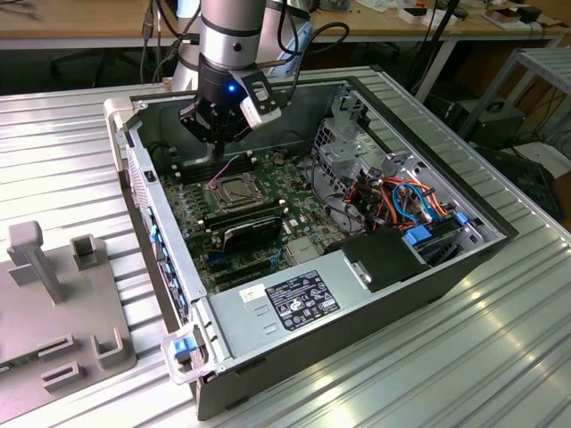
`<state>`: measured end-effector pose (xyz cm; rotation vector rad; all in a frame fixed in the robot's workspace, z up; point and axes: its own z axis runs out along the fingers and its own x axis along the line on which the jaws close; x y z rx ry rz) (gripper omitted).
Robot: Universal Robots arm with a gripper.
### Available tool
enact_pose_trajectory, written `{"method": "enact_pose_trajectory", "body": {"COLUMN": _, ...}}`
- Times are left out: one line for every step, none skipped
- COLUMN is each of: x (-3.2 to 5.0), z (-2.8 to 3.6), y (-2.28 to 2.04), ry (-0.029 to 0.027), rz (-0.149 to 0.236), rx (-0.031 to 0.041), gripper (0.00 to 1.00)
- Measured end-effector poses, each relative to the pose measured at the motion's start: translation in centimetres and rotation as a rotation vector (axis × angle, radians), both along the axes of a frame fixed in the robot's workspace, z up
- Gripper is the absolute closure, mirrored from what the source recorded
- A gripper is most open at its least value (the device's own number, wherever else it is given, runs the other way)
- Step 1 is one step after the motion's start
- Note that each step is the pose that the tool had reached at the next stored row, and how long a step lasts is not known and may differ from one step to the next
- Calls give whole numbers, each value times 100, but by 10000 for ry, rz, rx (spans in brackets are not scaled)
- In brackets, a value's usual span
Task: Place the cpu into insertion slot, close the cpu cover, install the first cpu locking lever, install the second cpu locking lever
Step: 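Install the first cpu locking lever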
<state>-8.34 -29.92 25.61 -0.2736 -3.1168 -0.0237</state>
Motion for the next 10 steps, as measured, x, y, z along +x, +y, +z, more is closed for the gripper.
{"method": "enact_pose_trajectory", "body": {"x": 1, "z": 0, "y": 0, "ry": 0, "rz": 0, "rx": 1, "gripper": 89}}
{"method": "enact_pose_trajectory", "body": {"x": 5, "z": 0, "y": -1, "ry": 0, "rz": 4, "rx": 0, "gripper": 89}}
{"method": "enact_pose_trajectory", "body": {"x": 14, "z": 0, "y": -1, "ry": 1, "rz": 2, "rx": 0, "gripper": 89}}
{"method": "enact_pose_trajectory", "body": {"x": 24, "z": -1, "y": 0, "ry": 1, "rz": 1, "rx": 1, "gripper": 89}}
{"method": "enact_pose_trajectory", "body": {"x": 32, "z": -3, "y": 0, "ry": -1, "rz": 1, "rx": 2, "gripper": 89}}
{"method": "enact_pose_trajectory", "body": {"x": 49, "z": -8, "y": 0, "ry": -1, "rz": 0, "rx": 2, "gripper": 89}}
{"method": "enact_pose_trajectory", "body": {"x": 64, "z": -19, "y": 0, "ry": 0, "rz": 0, "rx": 1, "gripper": 89}}
{"method": "enact_pose_trajectory", "body": {"x": 73, "z": -27, "y": 0, "ry": 1, "rz": 0, "rx": 1, "gripper": 89}}
{"method": "enact_pose_trajectory", "body": {"x": 84, "z": -38, "y": 0, "ry": 0, "rz": 1, "rx": 1, "gripper": 89}}
{"method": "enact_pose_trajectory", "body": {"x": 96, "z": -47, "y": 0, "ry": -1, "rz": 14, "rx": 1, "gripper": 89}}
